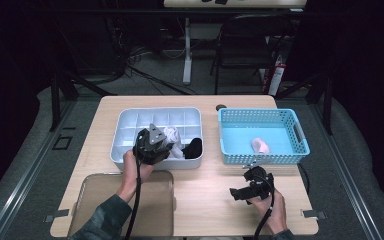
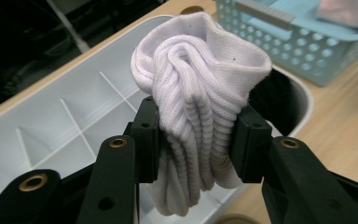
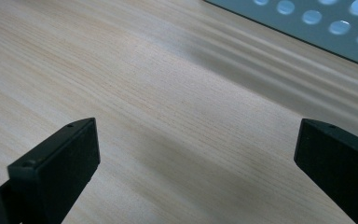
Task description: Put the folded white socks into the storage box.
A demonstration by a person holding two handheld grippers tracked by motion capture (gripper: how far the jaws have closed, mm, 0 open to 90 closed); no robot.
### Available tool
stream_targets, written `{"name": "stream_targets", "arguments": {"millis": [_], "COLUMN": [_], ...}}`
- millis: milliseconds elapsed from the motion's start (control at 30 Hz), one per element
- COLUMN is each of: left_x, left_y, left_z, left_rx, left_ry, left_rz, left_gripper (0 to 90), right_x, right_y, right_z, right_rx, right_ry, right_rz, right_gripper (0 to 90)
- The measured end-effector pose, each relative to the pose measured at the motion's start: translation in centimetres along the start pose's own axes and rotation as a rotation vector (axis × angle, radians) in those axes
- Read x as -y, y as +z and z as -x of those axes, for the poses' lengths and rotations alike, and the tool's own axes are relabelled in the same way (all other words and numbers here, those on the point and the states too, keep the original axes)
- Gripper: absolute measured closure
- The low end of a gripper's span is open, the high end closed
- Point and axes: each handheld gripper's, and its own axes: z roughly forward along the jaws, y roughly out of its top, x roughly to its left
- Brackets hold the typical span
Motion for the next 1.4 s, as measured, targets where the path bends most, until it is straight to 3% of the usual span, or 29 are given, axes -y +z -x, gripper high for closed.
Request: {"name": "stream_targets", "arguments": {"millis": [400,467,700,933,1133,1300,1400], "left_x": [0.3,0.4,0.6,0.8,1.1,1.2,1.2], "left_y": [2.4,2.9,4.1,4.5,4.8,5.2,5.4], "left_z": [0.1,0.3,0.7,0.6,-0.2,-0.3,-0.1], "left_rx": [-0.057,-0.088,-0.065,-0.015,0.089,0.107,0.112], "left_ry": [0.067,0.097,0.109,0.065,-0.051,-0.086,-0.086], "left_rz": [-0.065,-0.074,-0.103,-0.094,-0.086,-0.090,-0.116], "left_gripper": [59.9,59.9,59.9,59.9,59.9,59.9,59.9], "right_x": [0.0,0.0,0.0,0.0,0.0,0.0,0.0], "right_y": [-0.1,-0.1,-0.2,-0.2,-0.2,0.0,0.0], "right_z": [0.0,0.0,0.0,0.1,0.0,0.0,0.0], "right_rx": [0.006,0.006,0.008,0.010,0.013,0.009,0.013], "right_ry": [0.003,0.003,0.002,0.003,0.001,0.001,-0.002], "right_rz": [0.002,0.001,0.000,-0.002,-0.004,-0.007,-0.013], "right_gripper": [0.0,0.0,0.0,0.0,0.0,0.0,0.2]}}
